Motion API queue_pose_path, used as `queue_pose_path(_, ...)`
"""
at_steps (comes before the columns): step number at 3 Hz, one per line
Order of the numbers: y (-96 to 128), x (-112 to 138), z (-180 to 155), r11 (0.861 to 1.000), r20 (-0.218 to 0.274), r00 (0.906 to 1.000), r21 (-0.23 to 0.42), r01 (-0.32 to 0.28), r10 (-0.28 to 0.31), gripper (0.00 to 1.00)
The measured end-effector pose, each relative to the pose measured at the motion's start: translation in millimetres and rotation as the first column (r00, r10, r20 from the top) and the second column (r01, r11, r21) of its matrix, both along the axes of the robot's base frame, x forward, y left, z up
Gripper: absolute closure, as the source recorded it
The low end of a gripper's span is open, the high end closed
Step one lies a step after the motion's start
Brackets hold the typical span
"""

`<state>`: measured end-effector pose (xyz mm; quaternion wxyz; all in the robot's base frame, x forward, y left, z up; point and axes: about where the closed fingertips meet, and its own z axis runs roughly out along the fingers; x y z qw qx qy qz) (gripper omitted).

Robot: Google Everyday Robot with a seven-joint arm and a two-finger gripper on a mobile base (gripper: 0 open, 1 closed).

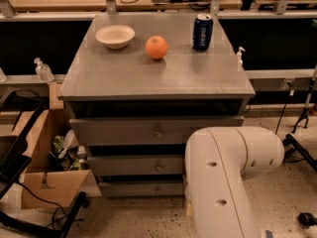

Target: Open bottom drawer

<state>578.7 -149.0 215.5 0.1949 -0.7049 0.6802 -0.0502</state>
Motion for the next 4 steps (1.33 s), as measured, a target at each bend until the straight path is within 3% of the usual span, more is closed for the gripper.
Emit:
queue_pose_path(2,16.8,28.0,-22.2,1.000,-0.039,0.9991,0.022,-0.015,0.016,0.03)
queue_pose_path(3,15.0,24.3,-40.5,0.999,-0.070,0.9976,0.047,0.003,0.000,0.26)
queue_pose_path(4,14.5,17.0,-54.8,0.998,-0.098,0.9951,0.062,0.014,-0.008,0.57)
